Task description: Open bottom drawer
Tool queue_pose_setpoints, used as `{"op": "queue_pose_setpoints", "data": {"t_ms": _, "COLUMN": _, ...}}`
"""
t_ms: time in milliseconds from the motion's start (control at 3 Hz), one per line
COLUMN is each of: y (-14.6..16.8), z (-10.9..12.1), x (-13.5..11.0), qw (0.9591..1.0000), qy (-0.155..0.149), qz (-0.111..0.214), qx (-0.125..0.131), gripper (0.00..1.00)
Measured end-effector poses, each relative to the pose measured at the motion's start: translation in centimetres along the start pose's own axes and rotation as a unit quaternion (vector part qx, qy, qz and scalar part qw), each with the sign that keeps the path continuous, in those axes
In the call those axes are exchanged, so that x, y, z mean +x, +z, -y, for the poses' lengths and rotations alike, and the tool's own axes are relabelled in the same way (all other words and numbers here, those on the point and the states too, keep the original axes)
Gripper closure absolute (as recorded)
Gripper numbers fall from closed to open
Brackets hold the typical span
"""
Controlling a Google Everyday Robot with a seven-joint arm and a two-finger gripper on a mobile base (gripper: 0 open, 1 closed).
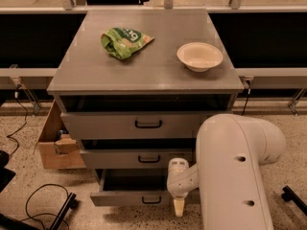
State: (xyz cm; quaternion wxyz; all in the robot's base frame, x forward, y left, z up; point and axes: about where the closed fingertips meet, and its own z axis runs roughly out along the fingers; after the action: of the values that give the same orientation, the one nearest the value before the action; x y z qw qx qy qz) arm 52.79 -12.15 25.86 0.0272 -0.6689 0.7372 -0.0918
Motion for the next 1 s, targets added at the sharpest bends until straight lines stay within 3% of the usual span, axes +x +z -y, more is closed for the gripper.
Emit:
{"op": "queue_pose_setpoints", "data": {"t_ms": 667, "y": 6.9, "z": -0.5, "x": -1.4, "qw": 0.9982, "qy": 0.007, "qz": 0.049, "qx": -0.034, "gripper": 0.0}}
{"op": "queue_pose_setpoints", "data": {"t_ms": 1000, "y": 7.5, "z": -0.7, "x": -1.7, "qw": 0.9978, "qy": 0.004, "qz": 0.055, "qx": -0.038, "gripper": 0.0}}
